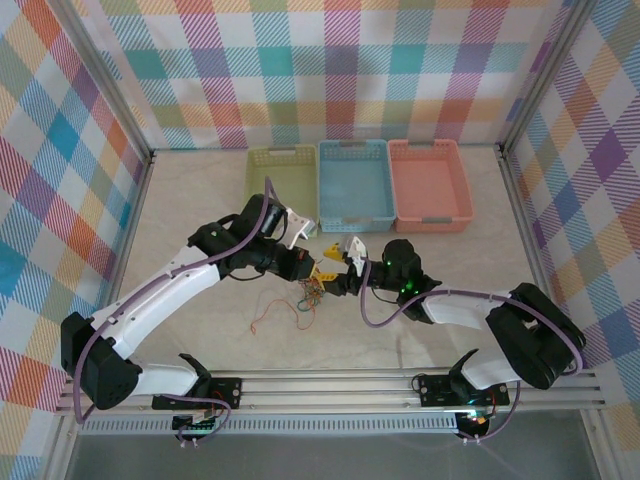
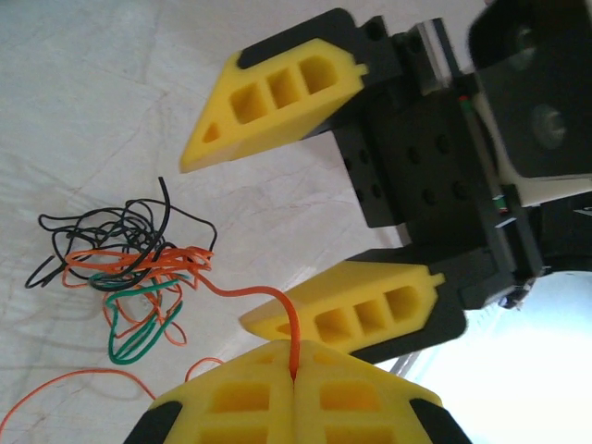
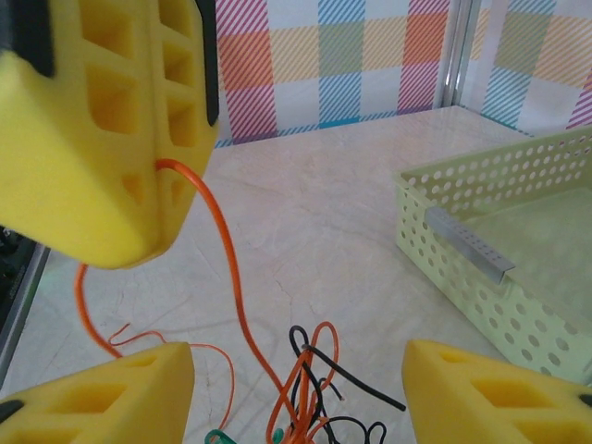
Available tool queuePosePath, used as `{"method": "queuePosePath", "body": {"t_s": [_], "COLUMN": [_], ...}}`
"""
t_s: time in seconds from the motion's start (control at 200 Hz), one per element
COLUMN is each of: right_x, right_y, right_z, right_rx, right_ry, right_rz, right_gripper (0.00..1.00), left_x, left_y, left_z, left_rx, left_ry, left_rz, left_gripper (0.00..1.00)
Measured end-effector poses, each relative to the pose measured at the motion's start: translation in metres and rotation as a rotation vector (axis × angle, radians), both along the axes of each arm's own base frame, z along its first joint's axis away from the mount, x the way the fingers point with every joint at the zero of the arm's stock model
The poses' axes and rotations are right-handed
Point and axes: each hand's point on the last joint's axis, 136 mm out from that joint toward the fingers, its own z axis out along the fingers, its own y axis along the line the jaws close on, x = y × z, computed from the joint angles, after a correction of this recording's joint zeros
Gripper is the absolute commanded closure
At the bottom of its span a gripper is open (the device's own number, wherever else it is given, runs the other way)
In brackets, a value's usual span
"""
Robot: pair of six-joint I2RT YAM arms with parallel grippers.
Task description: Untangle the cables
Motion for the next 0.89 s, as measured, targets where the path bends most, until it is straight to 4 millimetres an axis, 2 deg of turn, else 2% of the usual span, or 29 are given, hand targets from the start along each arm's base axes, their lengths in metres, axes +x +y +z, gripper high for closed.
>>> {"method": "queuePosePath", "body": {"t_s": [0.375,0.585,0.735,0.895], "right_x": [-0.001,-0.001,0.001,0.006], "right_y": [0.007,0.011,0.013,0.015], "right_z": [-0.001,-0.001,-0.002,-0.001], "right_rx": [-0.005,-0.008,-0.016,-0.025], "right_ry": [-0.017,-0.021,-0.03,-0.03], "right_rz": [0.007,0.017,0.019,0.008], "right_gripper": [0.58,0.73,0.83,0.85], "left_x": [-0.013,-0.018,-0.022,-0.023], "left_y": [-0.016,-0.026,-0.034,-0.038], "left_z": [0.001,0.003,0.015,0.033], "left_rx": [-0.013,-0.018,-0.046,-0.082], "left_ry": [0.02,0.026,0.015,-0.016], "left_rz": [-0.065,-0.097,-0.125,-0.14], "left_gripper": [1.0,1.0,1.0,1.0]}}
